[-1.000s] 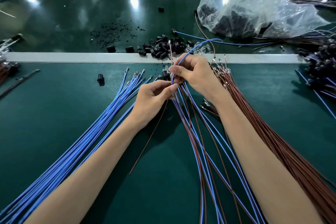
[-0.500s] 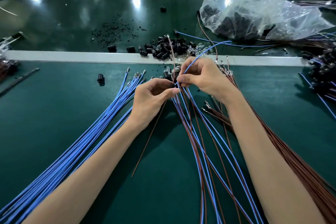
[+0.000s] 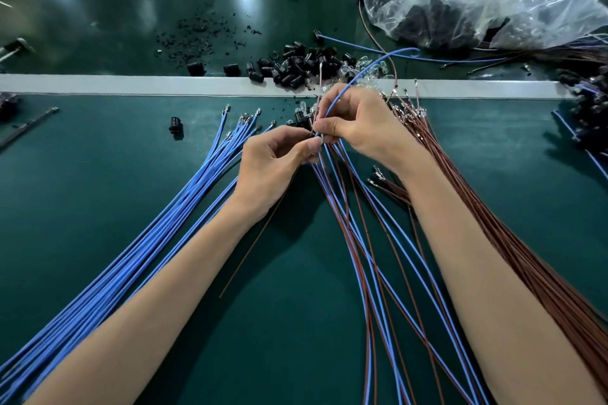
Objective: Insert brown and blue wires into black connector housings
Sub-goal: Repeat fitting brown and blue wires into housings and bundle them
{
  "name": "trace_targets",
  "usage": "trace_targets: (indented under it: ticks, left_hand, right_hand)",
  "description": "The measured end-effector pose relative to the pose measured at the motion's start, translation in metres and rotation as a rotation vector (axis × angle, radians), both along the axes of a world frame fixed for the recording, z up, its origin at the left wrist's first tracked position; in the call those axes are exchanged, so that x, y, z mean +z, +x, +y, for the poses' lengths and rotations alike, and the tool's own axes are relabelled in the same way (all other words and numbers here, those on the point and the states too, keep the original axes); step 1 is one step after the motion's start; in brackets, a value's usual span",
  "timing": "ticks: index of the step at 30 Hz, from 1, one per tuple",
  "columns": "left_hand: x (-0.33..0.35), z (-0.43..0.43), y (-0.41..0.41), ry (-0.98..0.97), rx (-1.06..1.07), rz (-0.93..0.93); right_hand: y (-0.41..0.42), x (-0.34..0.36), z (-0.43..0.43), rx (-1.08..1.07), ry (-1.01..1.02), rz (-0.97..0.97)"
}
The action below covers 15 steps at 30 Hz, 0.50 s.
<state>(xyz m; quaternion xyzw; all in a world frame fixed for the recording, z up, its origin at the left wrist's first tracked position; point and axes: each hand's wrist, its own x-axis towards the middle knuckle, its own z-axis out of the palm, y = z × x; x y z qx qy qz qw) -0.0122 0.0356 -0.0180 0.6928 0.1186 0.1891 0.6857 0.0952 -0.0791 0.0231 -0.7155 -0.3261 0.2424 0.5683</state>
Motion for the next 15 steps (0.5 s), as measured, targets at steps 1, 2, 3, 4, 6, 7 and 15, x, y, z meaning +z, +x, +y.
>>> trace_targets:
  ticks: [1, 2, 3, 4, 6, 7, 15]
  left_hand:
    - [0.000, 0.000, 0.000, 0.019, -0.006, 0.005]
    - [0.001, -0.001, 0.000, 0.032, -0.009, 0.006]
    - [0.001, -0.001, 0.000, 0.041, -0.010, 0.004]
    - [0.001, -0.001, 0.000, 0.044, -0.007, 0.001]
    - [0.002, -0.001, -0.001, 0.041, 0.006, -0.005]
    - [0.002, -0.001, -0.001, 0.041, 0.016, -0.009]
    - [0.004, -0.002, 0.000, 0.068, 0.048, -0.010]
  right_hand:
    - [-0.001, -0.001, 0.001, -0.009, 0.002, -0.007]
    - [-0.002, -0.002, 0.002, -0.029, 0.002, -0.019]
    - [-0.003, -0.004, 0.004, -0.047, 0.000, -0.033]
    - [-0.004, -0.004, 0.005, -0.053, -0.007, -0.043]
    - [-0.004, -0.004, 0.004, -0.020, -0.018, -0.027]
    - [-0.002, -0.003, 0.002, 0.007, -0.017, -0.008]
    - [0.005, -0.001, -0.006, 0.011, -0.100, -0.061]
